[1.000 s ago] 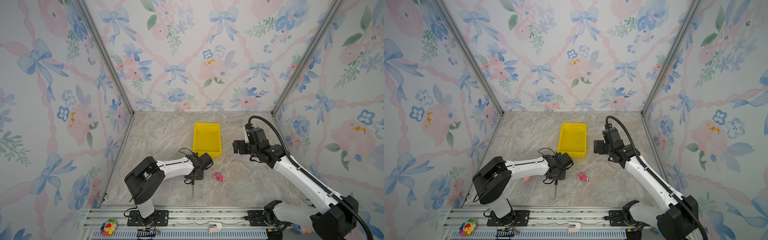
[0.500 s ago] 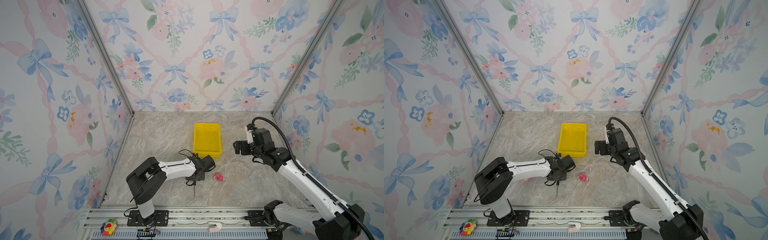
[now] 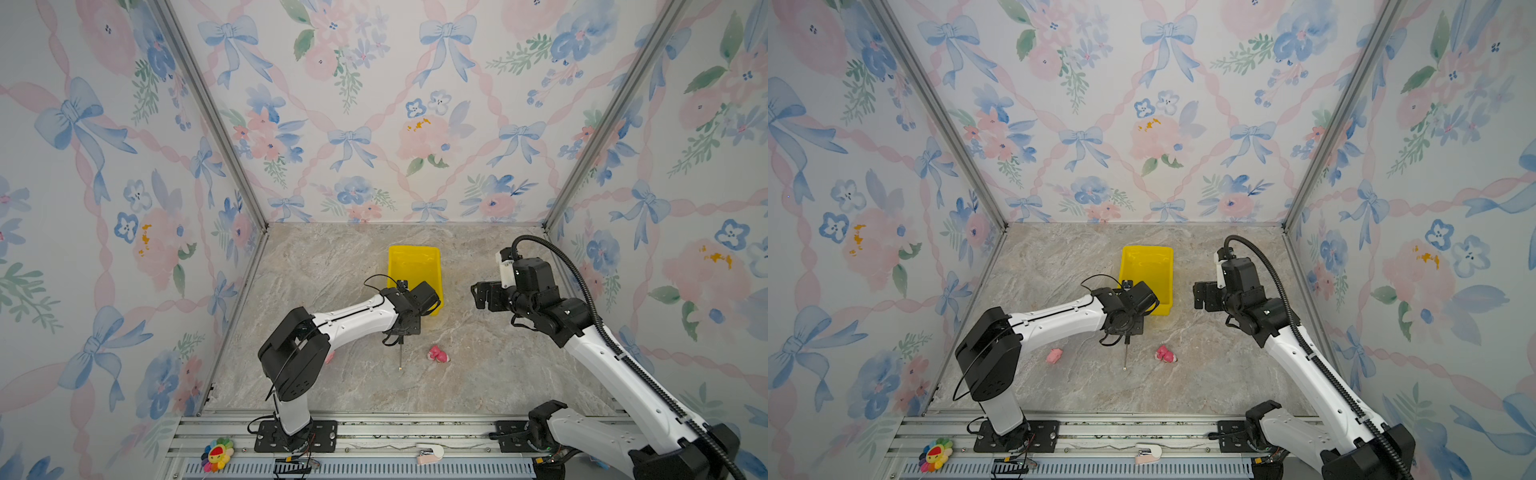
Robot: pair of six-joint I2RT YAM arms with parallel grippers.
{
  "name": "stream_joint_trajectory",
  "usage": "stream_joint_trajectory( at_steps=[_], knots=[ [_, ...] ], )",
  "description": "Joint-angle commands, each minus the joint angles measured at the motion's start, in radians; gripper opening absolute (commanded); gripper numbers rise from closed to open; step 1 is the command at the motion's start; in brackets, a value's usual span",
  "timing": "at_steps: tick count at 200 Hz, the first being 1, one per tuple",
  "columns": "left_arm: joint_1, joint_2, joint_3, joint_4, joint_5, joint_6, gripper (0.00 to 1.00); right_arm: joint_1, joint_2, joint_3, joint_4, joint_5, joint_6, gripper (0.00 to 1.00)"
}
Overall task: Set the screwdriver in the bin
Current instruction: 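Lift the screwdriver with the left gripper and carry it over the yellow bin, then lower the screwdriver into the yellow bin and open the left gripper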
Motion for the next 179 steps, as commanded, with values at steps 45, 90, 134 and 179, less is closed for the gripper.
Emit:
stream_joint_trajectory(
  at_steps=[45,90,134,179],
  knots=[
    [0.140,0.154,0.403,-0.024,0.002,0.274,0.04,-0.032,-0.019,0.031,-0.072,0.060,-0.011,0.97],
    [0.221,0.365,0.649,-0.023,0.036,0.305,0.03,-0.033,-0.012,0.038,-0.100,0.071,-0.014,0.97],
    [0.276,0.535,0.807,-0.021,0.048,0.307,0.03,-0.037,0.030,0.079,-0.121,0.073,-0.032,0.97],
    [0.285,0.611,0.847,-0.021,0.046,0.301,0.04,-0.036,0.086,0.107,-0.101,0.065,-0.049,0.97]
  ],
)
